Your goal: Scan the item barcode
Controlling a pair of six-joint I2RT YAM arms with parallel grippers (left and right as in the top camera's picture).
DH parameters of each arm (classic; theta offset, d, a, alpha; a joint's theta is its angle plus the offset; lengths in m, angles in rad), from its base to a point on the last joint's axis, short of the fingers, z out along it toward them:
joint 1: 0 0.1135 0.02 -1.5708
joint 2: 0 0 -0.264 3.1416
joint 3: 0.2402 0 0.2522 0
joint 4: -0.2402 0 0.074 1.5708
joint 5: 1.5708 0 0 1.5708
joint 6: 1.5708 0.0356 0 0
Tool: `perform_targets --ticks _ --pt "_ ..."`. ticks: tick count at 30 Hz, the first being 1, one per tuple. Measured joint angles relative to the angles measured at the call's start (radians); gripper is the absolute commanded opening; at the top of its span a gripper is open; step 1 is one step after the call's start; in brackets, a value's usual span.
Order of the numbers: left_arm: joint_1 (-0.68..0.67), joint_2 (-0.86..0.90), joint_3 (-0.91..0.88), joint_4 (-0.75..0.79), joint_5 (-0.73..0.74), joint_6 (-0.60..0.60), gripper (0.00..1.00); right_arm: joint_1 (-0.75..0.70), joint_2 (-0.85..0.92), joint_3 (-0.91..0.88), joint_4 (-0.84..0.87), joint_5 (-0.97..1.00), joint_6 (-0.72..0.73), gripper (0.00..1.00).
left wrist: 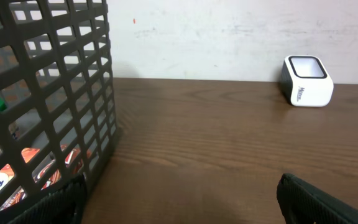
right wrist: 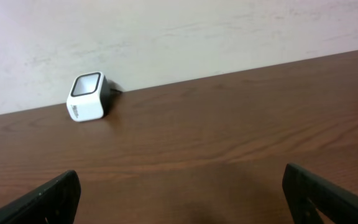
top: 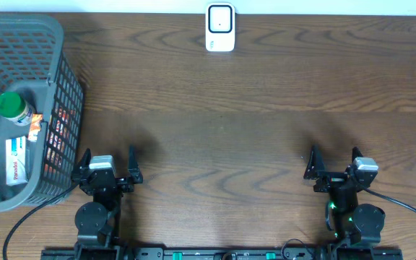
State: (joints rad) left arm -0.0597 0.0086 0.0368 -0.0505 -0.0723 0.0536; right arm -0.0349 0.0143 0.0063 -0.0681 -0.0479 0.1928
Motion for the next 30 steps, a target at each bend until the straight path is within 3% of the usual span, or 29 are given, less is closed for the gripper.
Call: perform_targets --ticks 30 --pt "0.0 0.0 0.0 0.0 0.007 0.0 0.98 0.031 0.0 0.0 0.0 0.003 0.0 0.99"
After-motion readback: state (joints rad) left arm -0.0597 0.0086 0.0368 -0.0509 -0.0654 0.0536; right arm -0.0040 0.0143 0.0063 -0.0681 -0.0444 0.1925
